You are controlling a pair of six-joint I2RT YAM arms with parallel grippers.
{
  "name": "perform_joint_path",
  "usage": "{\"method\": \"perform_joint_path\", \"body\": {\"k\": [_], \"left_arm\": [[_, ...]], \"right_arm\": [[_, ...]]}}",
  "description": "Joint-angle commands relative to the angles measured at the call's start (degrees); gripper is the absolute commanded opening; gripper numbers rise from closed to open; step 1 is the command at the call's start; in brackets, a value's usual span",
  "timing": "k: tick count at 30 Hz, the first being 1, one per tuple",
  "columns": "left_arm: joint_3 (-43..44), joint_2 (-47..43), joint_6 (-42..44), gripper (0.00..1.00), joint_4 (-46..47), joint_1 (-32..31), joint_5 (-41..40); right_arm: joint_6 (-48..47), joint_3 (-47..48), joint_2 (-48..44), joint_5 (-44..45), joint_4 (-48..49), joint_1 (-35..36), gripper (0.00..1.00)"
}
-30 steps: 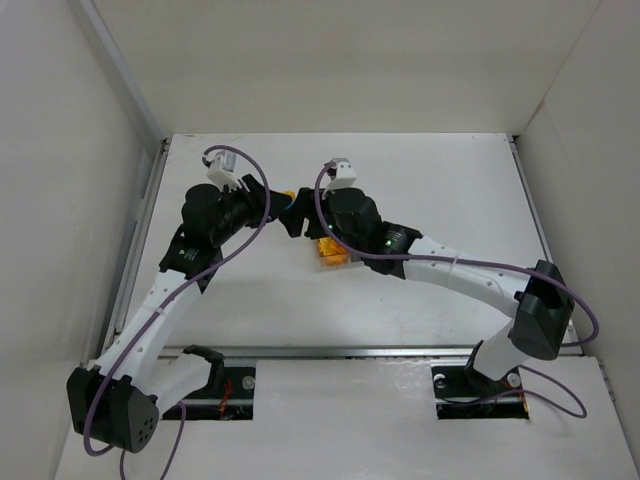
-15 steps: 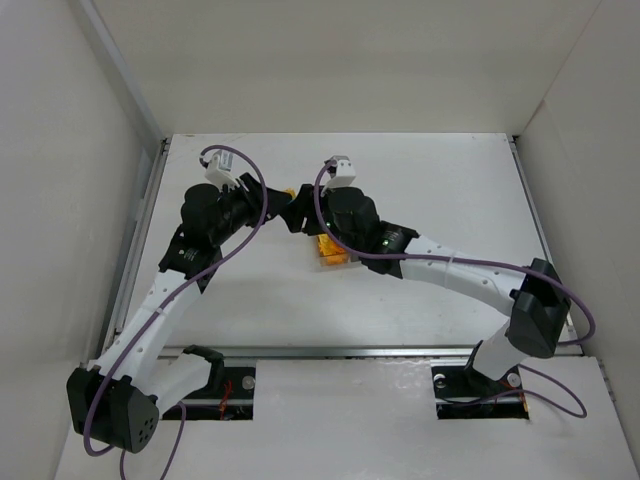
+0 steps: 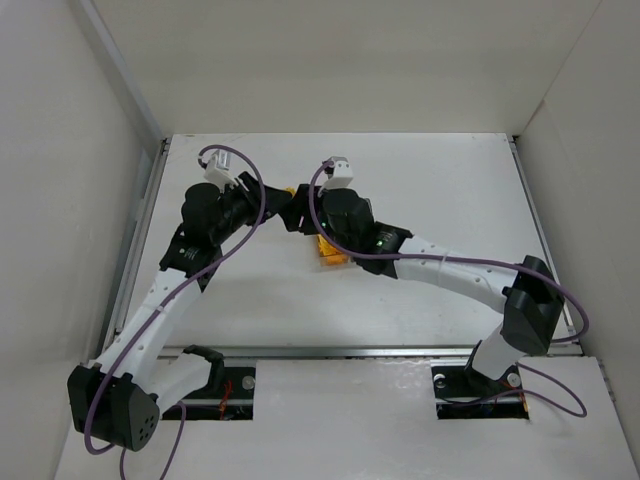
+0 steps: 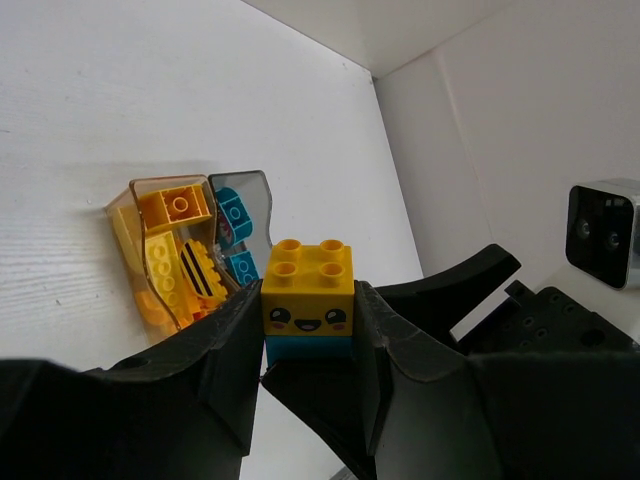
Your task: Sort the legos into containers by color
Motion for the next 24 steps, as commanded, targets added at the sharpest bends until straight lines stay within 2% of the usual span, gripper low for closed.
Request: {"method": "perform_joint_path", "body": {"k": [1, 6, 17, 19, 20, 24], "left_arm": [[0.64, -0.12, -1.12, 0.00, -1.41, -0.50, 3.28], [0.64, -0.12, -2.26, 0.00, -0.19, -0.50, 4.50], [0.64, 0.41, -2.79, 0.00, 1.67, -0.50, 7.58], [0.64, 0.41, -2.27, 0.00, 1.67, -0.50, 8.11], [0.64, 0.41, -2.26, 0.00, 1.67, -0.50, 8.11], [0.12, 0.41, -2.26, 0.00, 1.14, -0.50, 8.64]], "right_arm": [[1.91, -0.13, -1.87, 3.16, 11.98, 0.24, 0.60], [2.44, -4.70, -4.50, 4.22, 16.65, 0.24, 0.60], [-2.13, -5.94, -6.79, 0.27, 21.04, 0.24, 0.56], [-2.13, -6.47, -6.79, 0.96, 21.57, 0.24, 0.49], [-2.13, -6.47, -7.49, 1.49, 21.57, 0.24, 0.40], [-2.65, -7.00, -8.02, 2.63, 21.57, 0.24, 0.18]]}}
